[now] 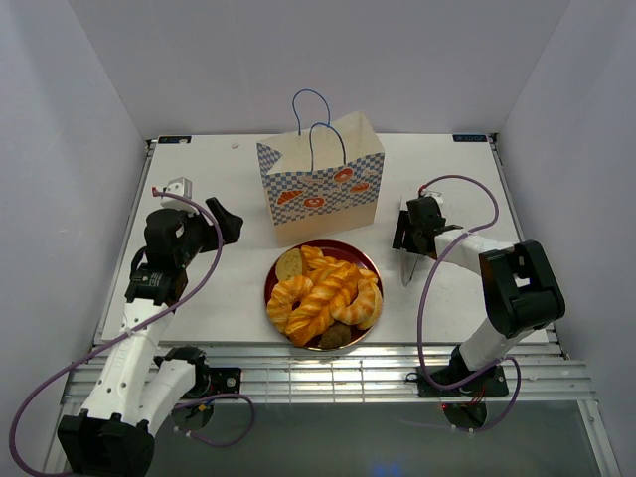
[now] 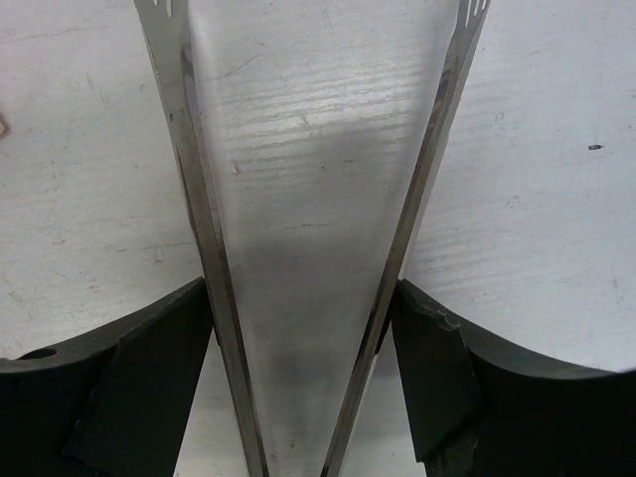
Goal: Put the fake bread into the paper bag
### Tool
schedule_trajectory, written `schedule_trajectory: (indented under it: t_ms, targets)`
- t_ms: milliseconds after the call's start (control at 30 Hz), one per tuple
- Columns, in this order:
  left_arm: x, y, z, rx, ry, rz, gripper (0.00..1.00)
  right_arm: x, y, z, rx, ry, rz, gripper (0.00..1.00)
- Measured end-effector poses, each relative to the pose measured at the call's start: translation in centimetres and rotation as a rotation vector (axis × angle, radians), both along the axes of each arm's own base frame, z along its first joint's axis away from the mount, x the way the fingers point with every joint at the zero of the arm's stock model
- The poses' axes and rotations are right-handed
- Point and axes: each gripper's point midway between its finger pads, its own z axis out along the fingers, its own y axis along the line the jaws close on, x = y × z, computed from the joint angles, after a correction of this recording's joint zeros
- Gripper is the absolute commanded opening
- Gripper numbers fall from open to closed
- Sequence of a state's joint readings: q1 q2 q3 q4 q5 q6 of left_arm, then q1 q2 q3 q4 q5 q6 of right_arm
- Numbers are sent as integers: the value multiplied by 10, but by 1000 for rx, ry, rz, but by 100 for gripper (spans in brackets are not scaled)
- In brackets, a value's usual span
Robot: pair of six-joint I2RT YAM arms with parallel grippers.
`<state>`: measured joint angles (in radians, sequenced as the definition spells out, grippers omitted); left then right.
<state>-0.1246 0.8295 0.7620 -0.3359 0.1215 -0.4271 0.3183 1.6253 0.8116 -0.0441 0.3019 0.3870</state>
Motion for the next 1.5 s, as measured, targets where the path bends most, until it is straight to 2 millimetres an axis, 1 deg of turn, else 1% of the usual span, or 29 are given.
schedule_trajectory:
  t_ms: [200,367,700,867,1133,1400,1500]
  targets:
    - [-1,-3,0,0,0,-10,98,1,-2,0,1,4,-42,68]
    - [-1,-4,0,1,0,-15,98,-1,-3,0,6,9,-52,65]
    - [-1,-4,0,1,0,-14,98,-26,-5,4,-19,102,0,66]
    - [-1,-4,0,1,0,-14,98,-29,-6,19,-34,106,28,66]
    - [-1,-4,0,2,0,-11,98,-25,-8,51,-54,70,61,66]
    - [-1,-4,0,2,0,-11,98,-33,-12,68,-80,74,90,66]
    - [-1,-4,0,3,0,-11,98,-35,-13,77,-83,66,101,66]
